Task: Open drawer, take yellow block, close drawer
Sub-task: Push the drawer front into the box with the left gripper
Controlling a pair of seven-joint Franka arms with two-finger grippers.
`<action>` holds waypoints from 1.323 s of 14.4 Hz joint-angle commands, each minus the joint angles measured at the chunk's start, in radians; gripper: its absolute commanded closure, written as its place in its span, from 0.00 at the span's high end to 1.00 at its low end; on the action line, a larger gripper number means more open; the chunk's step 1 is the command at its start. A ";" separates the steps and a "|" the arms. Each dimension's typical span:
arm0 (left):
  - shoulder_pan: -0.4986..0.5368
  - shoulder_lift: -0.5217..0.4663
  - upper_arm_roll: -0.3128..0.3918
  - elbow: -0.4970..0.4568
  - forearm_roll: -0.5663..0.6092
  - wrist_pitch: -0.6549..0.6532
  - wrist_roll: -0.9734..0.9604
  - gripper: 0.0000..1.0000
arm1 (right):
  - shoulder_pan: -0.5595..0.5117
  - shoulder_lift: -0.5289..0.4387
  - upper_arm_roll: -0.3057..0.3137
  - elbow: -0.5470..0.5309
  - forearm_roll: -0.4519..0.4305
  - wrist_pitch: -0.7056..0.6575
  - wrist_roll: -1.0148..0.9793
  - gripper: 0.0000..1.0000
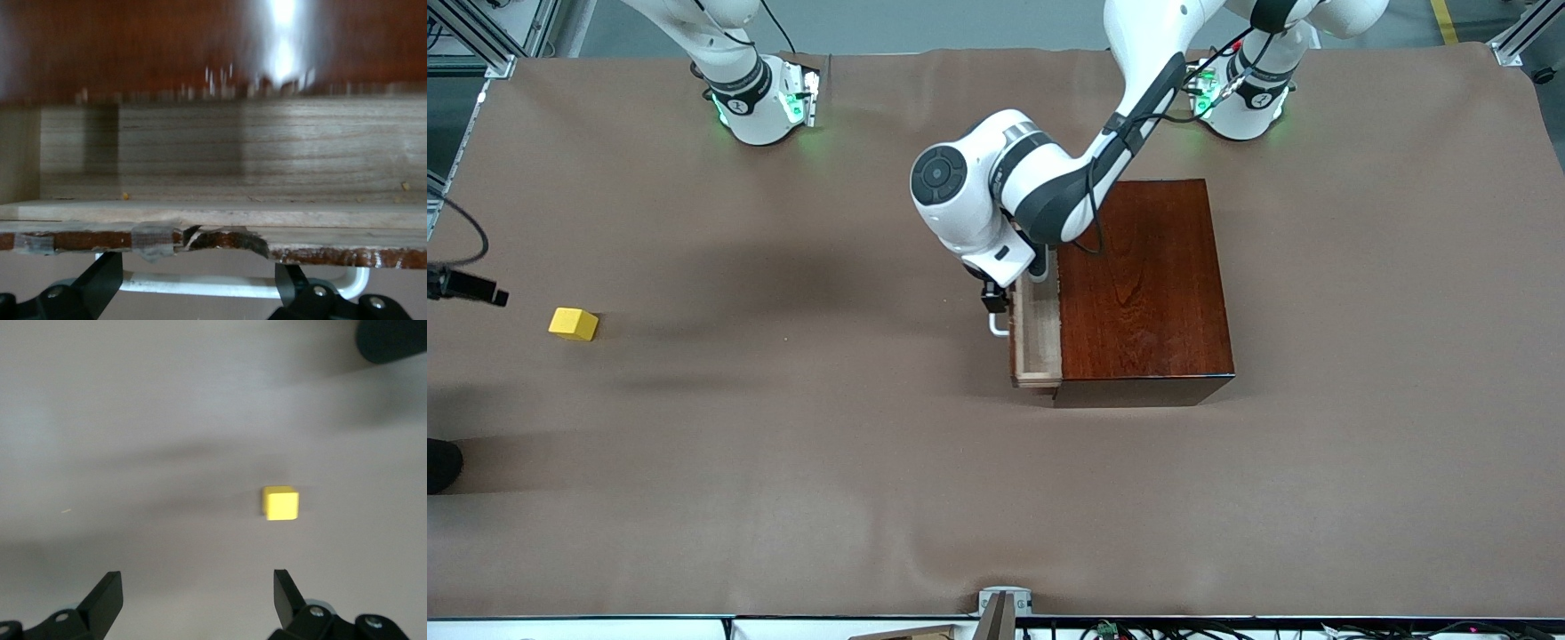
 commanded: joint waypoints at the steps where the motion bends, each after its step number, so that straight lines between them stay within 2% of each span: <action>1: 0.008 -0.019 0.025 -0.035 0.078 -0.080 -0.021 1.00 | 0.067 -0.096 0.004 -0.031 0.027 -0.029 0.046 1.00; 6: 0.011 -0.017 0.041 -0.036 0.127 -0.154 -0.040 1.00 | 0.188 -0.137 0.007 -0.032 0.021 -0.043 0.068 1.00; 13: -0.024 -0.022 0.035 -0.009 0.123 -0.169 -0.075 1.00 | 0.197 -0.128 0.006 -0.025 0.019 -0.042 0.112 1.00; 17: -0.035 -0.135 0.037 0.004 0.123 -0.097 -0.032 1.00 | 0.196 -0.127 0.004 -0.018 0.016 -0.042 0.111 1.00; 19: 0.049 -0.196 0.048 0.004 0.111 -0.094 0.095 1.00 | 0.187 -0.127 0.004 -0.015 0.016 -0.042 0.112 1.00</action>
